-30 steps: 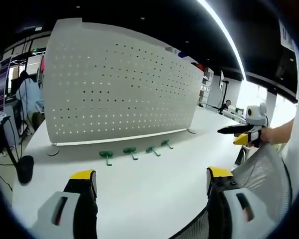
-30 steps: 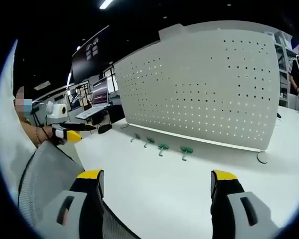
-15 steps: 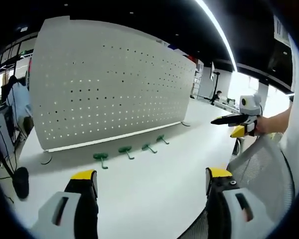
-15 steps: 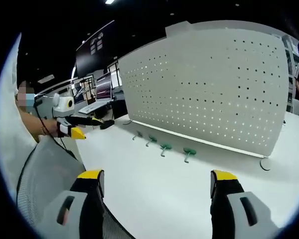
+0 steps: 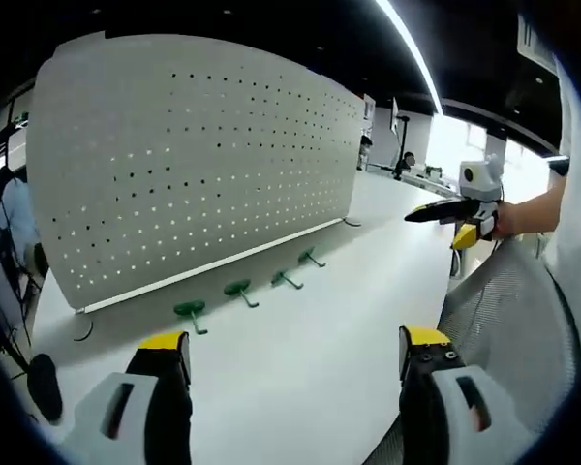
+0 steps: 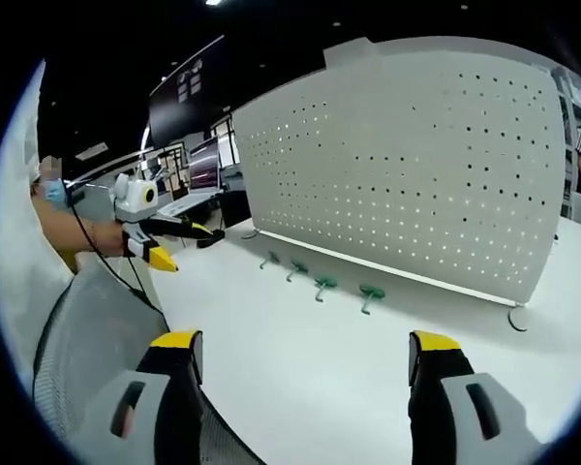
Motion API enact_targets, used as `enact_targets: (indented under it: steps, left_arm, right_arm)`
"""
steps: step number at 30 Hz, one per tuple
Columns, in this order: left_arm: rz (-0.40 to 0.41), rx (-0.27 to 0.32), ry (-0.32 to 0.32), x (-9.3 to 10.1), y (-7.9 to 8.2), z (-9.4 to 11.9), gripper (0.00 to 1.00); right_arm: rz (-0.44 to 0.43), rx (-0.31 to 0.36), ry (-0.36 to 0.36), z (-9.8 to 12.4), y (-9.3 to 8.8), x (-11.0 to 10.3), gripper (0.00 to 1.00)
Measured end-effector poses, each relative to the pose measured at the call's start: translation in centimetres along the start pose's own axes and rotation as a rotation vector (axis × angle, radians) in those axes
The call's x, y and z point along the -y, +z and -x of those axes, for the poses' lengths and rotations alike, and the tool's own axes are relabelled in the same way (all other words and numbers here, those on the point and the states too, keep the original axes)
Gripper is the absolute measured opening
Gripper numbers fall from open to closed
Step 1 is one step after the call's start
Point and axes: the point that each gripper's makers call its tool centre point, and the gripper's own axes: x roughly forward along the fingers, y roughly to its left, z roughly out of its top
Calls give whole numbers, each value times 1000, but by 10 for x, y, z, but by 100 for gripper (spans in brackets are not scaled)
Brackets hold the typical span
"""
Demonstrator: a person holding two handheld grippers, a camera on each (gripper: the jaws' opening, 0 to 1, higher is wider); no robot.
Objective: Insert the hook assembly into the mounting plate slot until the hook locks in place.
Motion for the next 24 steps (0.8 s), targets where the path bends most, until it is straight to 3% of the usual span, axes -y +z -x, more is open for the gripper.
enact_targets:
  steps: [14, 20, 24]
  left_arm:
    - [-18, -64, -17, -18, -8, -3, 92]
    - [-80, -143, -16, -32, -14, -5, 91]
    - [-97, -162, -17, -42, -14, -7, 91]
  right_arm:
    - [6, -15, 12, 0, -2, -2, 85]
    - [9, -27, 22, -1, -4, -4, 85]
    - [5, -26, 25, -1, -4, -5, 85]
